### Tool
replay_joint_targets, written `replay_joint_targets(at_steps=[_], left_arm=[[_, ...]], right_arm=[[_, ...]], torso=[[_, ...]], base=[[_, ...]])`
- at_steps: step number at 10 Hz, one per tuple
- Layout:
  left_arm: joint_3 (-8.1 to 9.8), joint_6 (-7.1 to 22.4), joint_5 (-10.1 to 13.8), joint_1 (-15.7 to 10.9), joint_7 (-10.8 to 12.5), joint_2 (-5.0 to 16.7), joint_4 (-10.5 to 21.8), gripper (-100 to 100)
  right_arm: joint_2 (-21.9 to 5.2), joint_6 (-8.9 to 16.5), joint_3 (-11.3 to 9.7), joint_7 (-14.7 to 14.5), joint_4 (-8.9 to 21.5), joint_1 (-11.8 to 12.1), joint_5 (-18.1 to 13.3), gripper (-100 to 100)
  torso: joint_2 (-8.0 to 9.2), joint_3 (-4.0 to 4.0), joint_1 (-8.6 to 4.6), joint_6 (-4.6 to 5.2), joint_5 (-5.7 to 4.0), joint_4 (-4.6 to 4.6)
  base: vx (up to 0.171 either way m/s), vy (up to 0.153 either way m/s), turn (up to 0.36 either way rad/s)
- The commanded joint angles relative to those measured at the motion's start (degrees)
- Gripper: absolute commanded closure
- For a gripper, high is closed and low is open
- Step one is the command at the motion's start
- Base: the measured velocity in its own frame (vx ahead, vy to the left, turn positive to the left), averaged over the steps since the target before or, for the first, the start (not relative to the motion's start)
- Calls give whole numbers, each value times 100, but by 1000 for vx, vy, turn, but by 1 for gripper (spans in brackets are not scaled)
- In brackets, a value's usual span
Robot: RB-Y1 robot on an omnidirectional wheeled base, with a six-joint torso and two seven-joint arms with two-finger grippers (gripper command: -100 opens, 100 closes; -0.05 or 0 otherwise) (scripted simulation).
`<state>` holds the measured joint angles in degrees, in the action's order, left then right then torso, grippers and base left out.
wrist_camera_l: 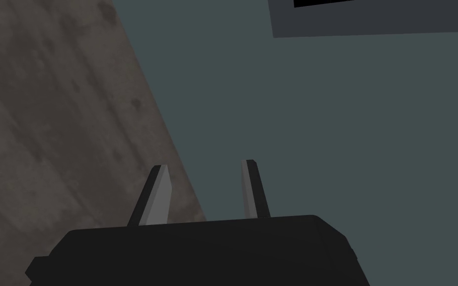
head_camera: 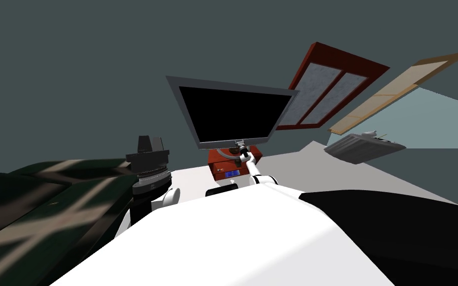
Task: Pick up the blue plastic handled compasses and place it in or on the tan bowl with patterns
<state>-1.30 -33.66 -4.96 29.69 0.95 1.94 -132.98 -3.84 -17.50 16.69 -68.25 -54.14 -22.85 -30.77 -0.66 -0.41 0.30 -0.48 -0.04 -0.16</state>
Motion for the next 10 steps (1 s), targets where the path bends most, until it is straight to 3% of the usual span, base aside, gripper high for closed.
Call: replay_joint_targets(at_steps=[1,3,4,5,10], left_arm=[[0,0,0,0,0,0,0,0],[0,0,0,0,0,0,0,0],[0,0,0,0,0,0,0,0],[0,0,0,0,0,0,0,0],[0,0,0,0,0,0,0,0]], right_arm=[[13,60,128,219,21,-132,-286,-100],[18,126,226,422,16,-237,-556,-100],[16,114,213,366,28,-232,-475,-100],[16,120,215,386,27,-234,-489,0],[16,119,215,384,27,-233,-488,0]], torso=[[0,0,0,0,0,0],[6,3,2,0,1,2],[3,2,3,0,1,1],[-5,-3,1,0,0,-1],[-15,-9,0,0,0,-4]], base=[[-46,-4,0],[-53,7,0],[-16,2,-1],[0,0,0],[0,0,0]])
